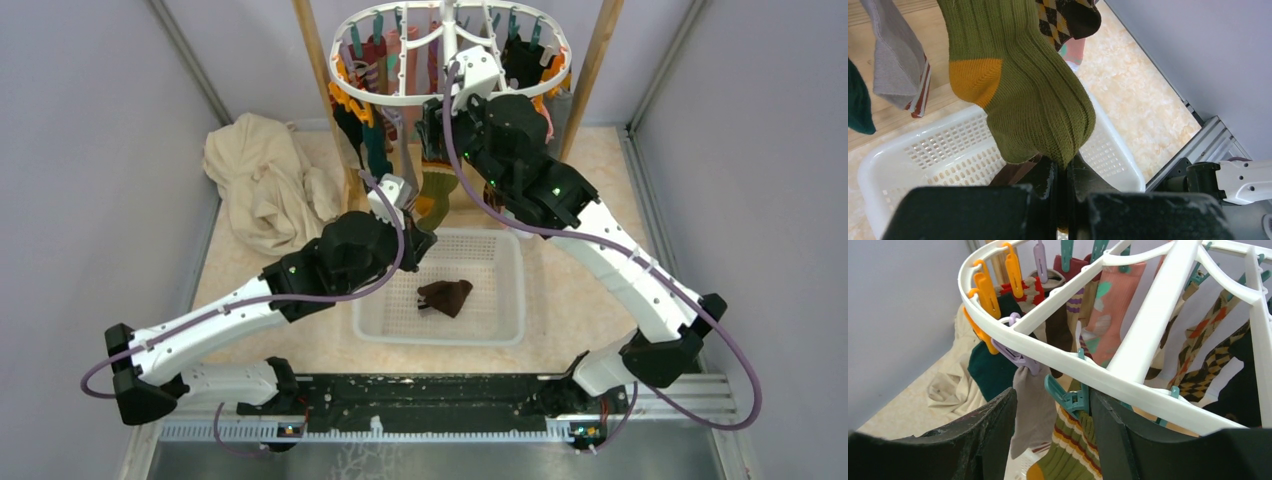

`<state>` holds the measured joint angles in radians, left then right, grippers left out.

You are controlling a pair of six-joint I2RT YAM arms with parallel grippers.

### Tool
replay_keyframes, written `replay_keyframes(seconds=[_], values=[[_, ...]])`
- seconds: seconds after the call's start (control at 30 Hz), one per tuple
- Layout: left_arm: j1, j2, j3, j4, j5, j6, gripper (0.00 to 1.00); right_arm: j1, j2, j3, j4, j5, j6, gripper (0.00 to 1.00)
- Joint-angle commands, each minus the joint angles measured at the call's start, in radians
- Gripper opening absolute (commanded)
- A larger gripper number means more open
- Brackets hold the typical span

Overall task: Remove the socks clipped to the hanger
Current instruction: Remove the sock from the hanger.

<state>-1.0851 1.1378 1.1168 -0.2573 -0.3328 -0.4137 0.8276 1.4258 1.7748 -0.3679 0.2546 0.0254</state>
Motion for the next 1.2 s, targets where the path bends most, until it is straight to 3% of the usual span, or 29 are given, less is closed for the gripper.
replay_keyframes(seconds=[0.0,0.77,1.17], values=[[-0.005,-0.035,0.037,-0.02,0.017,-0.009,0.03,0.005,0.014,0.052,0.034,0.052,-0.047,0.56],[-0.004,-0.05,0.033,-0.047,-0.003,-0.008,0.04,0.005,0.071,0.05,0.142,0.108,-0.097,0.58],[-0.005,-0.058,0.024,-0.049,-0.006,-0.011,0.04,0.005,0.063,0.036,0.183,0.101,-0.093,0.63]])
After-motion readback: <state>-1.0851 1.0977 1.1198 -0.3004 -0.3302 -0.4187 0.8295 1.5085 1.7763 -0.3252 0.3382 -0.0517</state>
